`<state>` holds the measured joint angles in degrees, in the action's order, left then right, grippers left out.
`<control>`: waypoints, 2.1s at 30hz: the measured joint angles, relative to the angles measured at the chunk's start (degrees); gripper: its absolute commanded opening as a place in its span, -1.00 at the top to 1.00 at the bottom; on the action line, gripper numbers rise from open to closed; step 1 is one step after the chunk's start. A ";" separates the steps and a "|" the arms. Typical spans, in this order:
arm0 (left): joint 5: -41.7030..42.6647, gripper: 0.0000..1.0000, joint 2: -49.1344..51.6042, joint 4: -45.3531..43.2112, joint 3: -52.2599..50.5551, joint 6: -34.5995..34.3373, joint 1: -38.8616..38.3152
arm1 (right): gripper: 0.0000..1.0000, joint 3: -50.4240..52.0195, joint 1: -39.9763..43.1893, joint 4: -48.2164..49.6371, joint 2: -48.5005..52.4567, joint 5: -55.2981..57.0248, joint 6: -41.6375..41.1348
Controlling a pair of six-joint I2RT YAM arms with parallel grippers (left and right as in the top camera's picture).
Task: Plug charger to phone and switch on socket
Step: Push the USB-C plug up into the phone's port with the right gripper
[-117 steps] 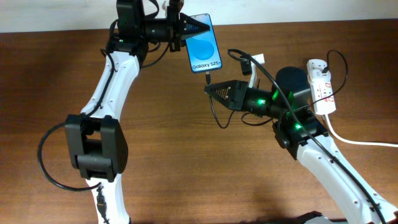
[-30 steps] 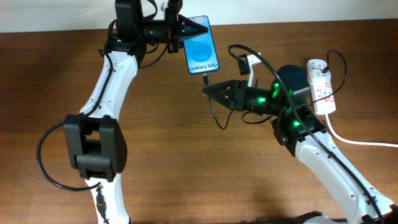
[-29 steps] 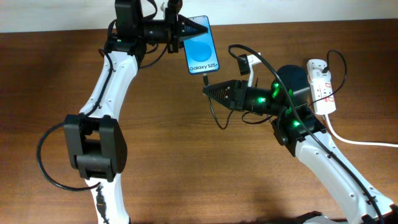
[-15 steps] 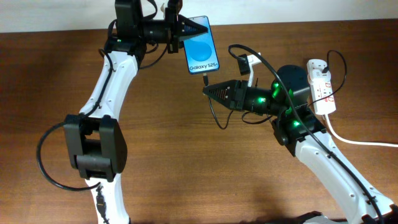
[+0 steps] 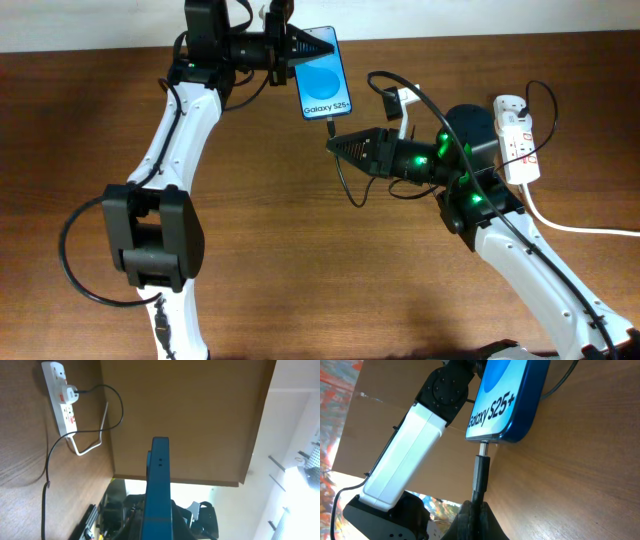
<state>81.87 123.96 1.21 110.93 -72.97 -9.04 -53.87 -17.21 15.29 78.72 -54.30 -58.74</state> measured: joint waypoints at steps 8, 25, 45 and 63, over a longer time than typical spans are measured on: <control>0.00 1.00 0.00 0.00 0.00 0.96 -0.20 | 0.92 -0.02 0.00 0.00 0.00 0.00 0.02; -0.20 1.00 0.00 0.00 0.00 0.94 -0.33 | 0.92 0.00 0.00 -0.02 0.00 0.00 0.00; -0.39 1.00 0.00 -0.37 0.00 1.20 -0.96 | 0.92 0.00 0.00 -0.24 0.00 -0.70 -0.04; 0.79 1.00 0.00 -0.39 0.00 1.86 -0.59 | 0.92 0.00 0.00 -1.14 0.00 -0.22 0.00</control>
<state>82.65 123.96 0.82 110.93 -71.11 -9.63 -53.87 -17.21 14.15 78.72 -54.52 -58.74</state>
